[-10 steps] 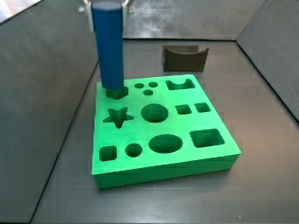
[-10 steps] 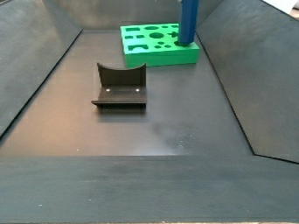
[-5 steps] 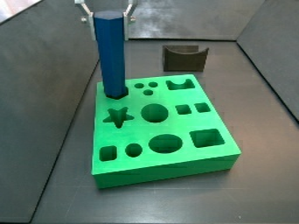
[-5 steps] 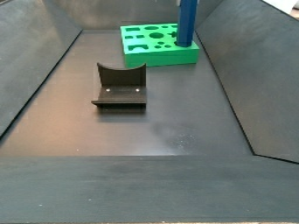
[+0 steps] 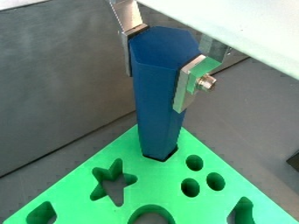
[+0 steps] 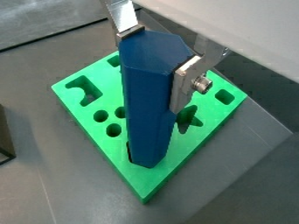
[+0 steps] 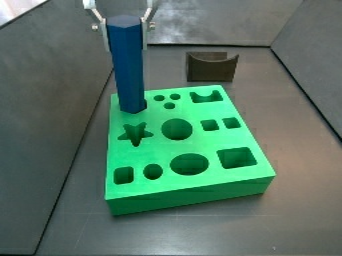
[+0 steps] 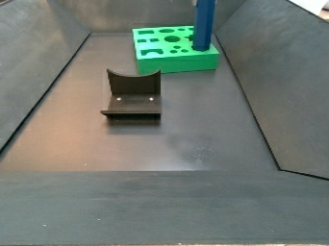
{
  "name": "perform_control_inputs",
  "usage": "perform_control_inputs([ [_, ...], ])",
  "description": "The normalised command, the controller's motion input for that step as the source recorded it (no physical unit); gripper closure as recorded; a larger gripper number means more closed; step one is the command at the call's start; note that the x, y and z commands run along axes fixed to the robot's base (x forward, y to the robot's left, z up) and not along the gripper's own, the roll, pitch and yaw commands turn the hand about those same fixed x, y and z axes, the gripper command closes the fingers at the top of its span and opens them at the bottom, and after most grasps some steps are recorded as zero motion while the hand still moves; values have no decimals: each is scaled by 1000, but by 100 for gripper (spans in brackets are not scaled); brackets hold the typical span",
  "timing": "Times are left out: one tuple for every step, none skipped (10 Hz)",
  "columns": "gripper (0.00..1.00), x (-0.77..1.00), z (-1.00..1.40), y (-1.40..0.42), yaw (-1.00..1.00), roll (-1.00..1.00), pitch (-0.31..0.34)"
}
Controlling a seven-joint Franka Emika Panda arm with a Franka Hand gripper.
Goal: Pick up the hexagon object. Move up. Move to above the board. Insert the hexagon object.
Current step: Insert the hexagon object.
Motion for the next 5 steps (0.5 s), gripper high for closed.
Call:
perform_control_inputs([
  [100, 223, -537, -69, 9, 21, -161],
  [100, 206, -523, -57, 6, 17, -179],
  [100, 197, -509, -37, 26, 0, -179],
  [100, 0, -609, -40, 14, 90, -176],
  [100, -63, -660, -86, 0, 264, -91],
])
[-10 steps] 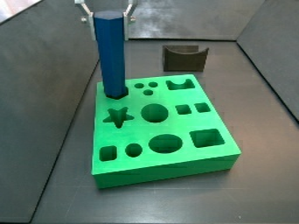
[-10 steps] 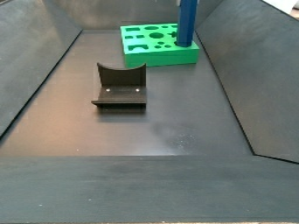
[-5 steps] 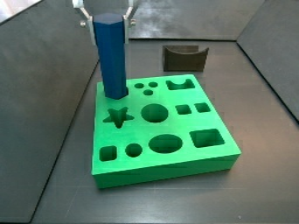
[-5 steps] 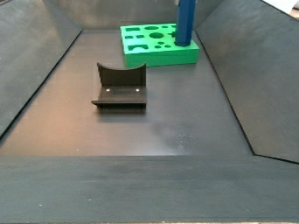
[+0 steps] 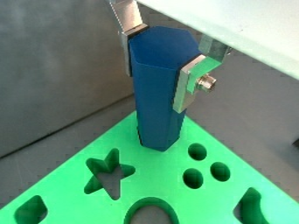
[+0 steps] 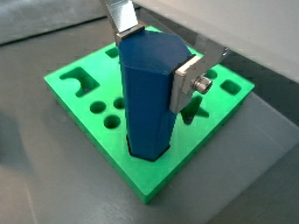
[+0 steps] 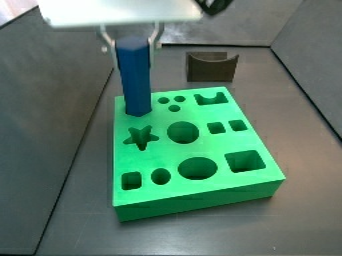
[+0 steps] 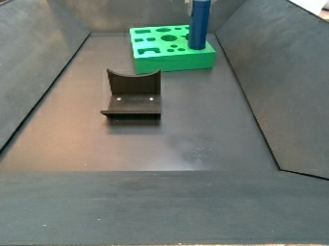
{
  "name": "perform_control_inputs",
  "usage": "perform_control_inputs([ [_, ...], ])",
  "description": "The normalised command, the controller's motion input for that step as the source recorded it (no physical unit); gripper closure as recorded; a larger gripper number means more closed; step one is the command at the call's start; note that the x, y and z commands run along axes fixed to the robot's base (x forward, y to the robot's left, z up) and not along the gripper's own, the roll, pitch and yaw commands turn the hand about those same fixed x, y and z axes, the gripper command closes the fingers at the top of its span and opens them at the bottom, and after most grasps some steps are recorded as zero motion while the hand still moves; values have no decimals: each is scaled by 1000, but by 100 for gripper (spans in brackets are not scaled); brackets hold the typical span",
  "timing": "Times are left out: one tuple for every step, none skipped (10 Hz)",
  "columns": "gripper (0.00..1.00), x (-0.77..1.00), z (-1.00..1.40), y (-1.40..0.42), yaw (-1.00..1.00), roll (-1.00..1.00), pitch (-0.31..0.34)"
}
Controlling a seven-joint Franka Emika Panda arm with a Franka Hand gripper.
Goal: Pick up the hexagon object. Move up. Move to above the board. Insert the hexagon object.
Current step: Insert the hexagon object.
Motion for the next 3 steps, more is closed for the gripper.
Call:
perform_control_inputs([
  [100, -49, -620, -77, 0, 279, -50],
  [100, 0, 0, 0, 0, 9, 0],
  [100, 0, 0, 0, 0, 0, 0],
])
